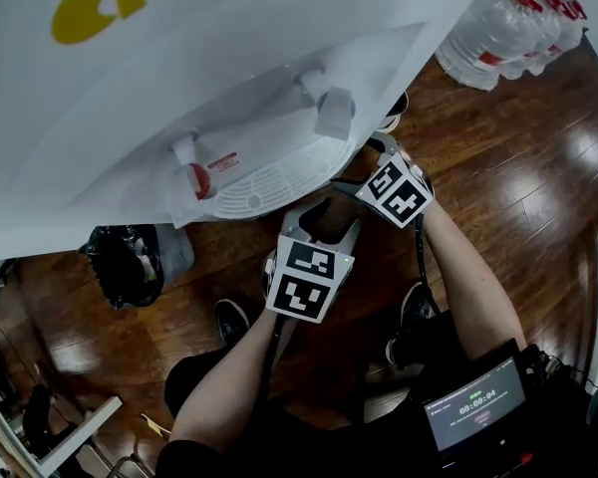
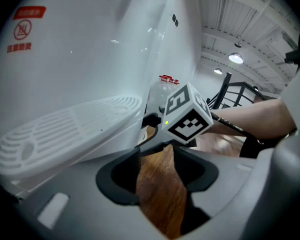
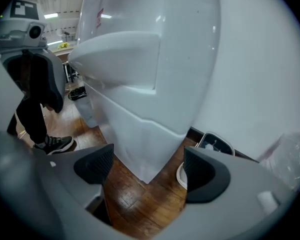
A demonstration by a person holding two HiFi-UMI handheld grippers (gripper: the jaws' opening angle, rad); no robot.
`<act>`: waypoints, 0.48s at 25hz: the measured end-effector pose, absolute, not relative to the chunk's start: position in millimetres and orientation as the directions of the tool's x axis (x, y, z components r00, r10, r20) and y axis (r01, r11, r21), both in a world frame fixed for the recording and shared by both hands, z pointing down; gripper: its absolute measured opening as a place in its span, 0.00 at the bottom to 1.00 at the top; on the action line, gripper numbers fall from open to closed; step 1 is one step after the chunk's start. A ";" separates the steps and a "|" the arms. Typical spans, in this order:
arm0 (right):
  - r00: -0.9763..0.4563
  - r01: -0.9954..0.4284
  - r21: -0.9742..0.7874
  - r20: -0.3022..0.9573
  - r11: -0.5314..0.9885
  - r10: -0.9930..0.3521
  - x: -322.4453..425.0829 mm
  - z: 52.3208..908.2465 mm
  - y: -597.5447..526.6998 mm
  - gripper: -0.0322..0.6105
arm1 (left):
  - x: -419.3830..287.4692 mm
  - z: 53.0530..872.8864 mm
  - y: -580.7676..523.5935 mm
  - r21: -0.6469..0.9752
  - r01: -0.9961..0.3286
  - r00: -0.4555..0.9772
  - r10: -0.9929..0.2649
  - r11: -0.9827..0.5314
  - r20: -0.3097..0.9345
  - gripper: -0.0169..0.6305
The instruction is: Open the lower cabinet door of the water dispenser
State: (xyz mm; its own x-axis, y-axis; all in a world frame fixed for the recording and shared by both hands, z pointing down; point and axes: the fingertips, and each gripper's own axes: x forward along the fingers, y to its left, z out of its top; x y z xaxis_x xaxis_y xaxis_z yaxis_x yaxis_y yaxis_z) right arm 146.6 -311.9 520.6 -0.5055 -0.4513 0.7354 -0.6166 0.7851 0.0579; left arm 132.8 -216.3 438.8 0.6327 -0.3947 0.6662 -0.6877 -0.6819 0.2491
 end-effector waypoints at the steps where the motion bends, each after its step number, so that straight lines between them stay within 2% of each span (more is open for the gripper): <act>1: -0.513 -0.611 0.056 0.731 0.789 -0.449 143.1 521.4 -315.1 0.74 | 130.5 439.5 -216.7 0.249 -0.691 0.629 -0.395 -0.679 0.670 0.37; 6: -0.532 -0.622 0.045 0.708 0.781 -0.464 127.8 525.2 -325.3 0.82 | 125.0 437.0 -212.0 0.259 -0.689 0.629 -0.382 -0.677 0.677 0.37; 12: -0.481 -0.714 0.040 0.698 0.699 -0.531 131.2 529.5 -324.4 0.79 | 125.2 421.3 -209.1 0.273 -0.676 0.655 -0.387 -0.685 0.649 0.37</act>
State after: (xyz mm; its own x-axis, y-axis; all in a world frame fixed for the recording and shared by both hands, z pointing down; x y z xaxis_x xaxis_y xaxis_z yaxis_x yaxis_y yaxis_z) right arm 131.2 -324.4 529.5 -0.4812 -0.5308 0.6977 -0.7138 0.6992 0.0396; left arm 125.2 -209.1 421.3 0.6547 -0.3870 0.6493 -0.6758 -0.6846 0.2732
